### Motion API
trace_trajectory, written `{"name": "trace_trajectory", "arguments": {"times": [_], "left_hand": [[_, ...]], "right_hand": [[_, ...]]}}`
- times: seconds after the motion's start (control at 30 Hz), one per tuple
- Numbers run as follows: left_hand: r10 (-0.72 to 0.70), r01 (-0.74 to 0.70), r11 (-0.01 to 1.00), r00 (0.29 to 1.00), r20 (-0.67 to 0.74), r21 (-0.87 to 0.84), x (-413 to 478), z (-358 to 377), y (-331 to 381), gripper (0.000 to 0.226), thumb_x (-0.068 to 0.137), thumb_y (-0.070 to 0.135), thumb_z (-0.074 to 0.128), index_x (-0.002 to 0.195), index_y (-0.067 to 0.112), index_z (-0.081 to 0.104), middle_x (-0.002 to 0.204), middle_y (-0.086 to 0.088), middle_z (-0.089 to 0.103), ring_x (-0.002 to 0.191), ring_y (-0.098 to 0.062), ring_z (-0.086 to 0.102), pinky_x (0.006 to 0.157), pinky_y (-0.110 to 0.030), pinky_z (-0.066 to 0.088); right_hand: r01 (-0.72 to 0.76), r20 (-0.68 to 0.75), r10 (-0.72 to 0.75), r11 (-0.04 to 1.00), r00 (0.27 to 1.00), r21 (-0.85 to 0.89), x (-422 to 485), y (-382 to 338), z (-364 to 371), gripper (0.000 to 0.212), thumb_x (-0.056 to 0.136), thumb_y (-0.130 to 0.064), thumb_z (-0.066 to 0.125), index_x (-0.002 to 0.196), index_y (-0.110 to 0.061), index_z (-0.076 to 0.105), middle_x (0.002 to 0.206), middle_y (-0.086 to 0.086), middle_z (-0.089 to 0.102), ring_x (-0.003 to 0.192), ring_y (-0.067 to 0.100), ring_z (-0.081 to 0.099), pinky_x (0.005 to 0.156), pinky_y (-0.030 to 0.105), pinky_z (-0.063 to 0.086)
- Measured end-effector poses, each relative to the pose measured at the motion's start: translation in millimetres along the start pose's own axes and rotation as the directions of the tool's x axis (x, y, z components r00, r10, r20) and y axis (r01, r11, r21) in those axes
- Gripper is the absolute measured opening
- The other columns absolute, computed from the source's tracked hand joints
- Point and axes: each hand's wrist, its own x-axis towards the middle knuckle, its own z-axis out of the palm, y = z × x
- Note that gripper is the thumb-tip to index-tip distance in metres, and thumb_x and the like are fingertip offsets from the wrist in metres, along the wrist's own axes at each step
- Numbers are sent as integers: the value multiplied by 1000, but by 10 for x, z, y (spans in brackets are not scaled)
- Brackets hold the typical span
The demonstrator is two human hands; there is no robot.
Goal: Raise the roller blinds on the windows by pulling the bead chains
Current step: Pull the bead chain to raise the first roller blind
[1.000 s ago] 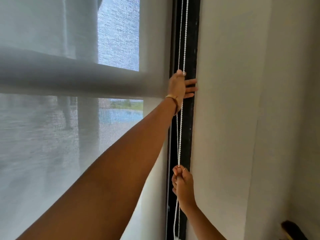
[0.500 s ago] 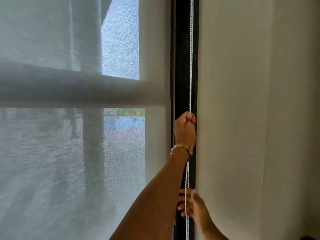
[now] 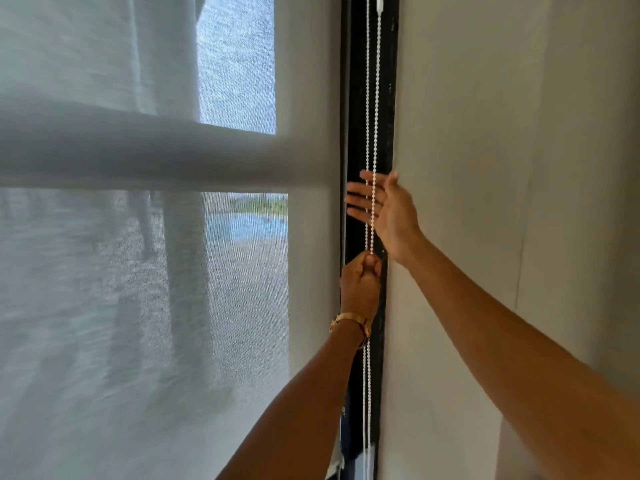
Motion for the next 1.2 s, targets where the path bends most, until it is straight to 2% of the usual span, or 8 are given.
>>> {"name": "trace_trajectory", "arguments": {"times": [0.2, 0.37, 0.6, 0.73, 0.87, 0.97, 1.1, 1.2], "left_hand": [[-90, 74, 986, 991, 101, 152, -334, -256, -356, 37, 94, 5, 33, 61, 18, 41, 57, 1, 37, 53, -8, 33, 54, -20, 29], [-141, 96, 962, 976, 164, 254, -615, -471, -713, 37, 95, 13, 35, 60, 22, 40, 58, 2, 38, 60, -15, 35, 59, -26, 30], [-462, 364, 882, 789, 405, 299, -364, -599, -383, 33, 97, 23, 29, 79, 16, 56, 70, -1, 60, 62, -14, 51, 61, -26, 41], [-307, 303, 951, 886, 348, 67, -30, -612, 101, 33, 88, 38, 38, 93, 14, 60, 86, -4, 67, 75, -17, 59, 74, -30, 47], [-175, 196, 978, 955, 240, -66, 443, -563, 818, 45, 99, 38, 21, 87, 16, 59, 81, 0, 61, 73, -15, 57, 71, -28, 46], [-98, 126, 987, 961, 258, -97, 787, -493, 1272, 53, 99, 39, 18, 101, 7, 60, 87, -6, 62, 73, -17, 57, 64, -29, 44], [-62, 86, 995, 935, 350, -53, 1078, -391, 1828, 54, 98, 48, 15, 113, 10, 51, 95, -8, 62, 81, -23, 61, 69, -33, 48], [-16, 55, 994, 934, 357, -99, 1214, -337, 2206, 63, 95, 55, 16, 134, 12, 38, 97, -7, 59, 82, -24, 60, 71, -37, 52]], "right_hand": [[-41, -17, 42, 998, 999, 42, 244, -358, 275, 45, 102, -32, 25, 128, -6, 51, 94, 4, 65, 82, 19, 65, 82, 37, 54], [82, -161, -100, 990, 982, -118, 310, -468, 432, 32, 98, -9, 31, 110, -4, 61, 73, -1, 58, 47, 2, 43, 44, 16, 36], [280, -270, -442, 833, 856, -478, 230, -265, 454, 40, 81, 11, 40, 59, -23, 43, 69, 5, 52, 72, 19, 53, 72, 32, 51], [278, -283, -447, 832, 849, -480, 124, -149, 455, 23, 79, 13, 41, 64, -2, 50, 68, 10, 50, 66, 14, 50, 70, 35, 49], [244, -295, -416, 844, 860, -478, -137, 17, 450, 42, 81, 9, 39, 60, -27, 43, 64, -1, 49, 63, 12, 47, 64, 32, 44], [244, -279, -409, 844, 869, -478, -324, 231, 441, 37, 84, 8, 40, 58, -18, 44, 58, -2, 46, 56, 8, 44, 55, 29, 38], [182, -308, -387, 829, 869, -529, -501, 524, 347, 31, 87, 4, 46, 60, -11, 48, 64, 20, 53, 65, 36, 51, 62, 45, 44], [114, -338, -303, 869, 891, -481, -748, 723, 357, 33, 87, 6, 46, 59, -11, 45, 65, 26, 52, 63, 26, 46, 62, 43, 43]]}}
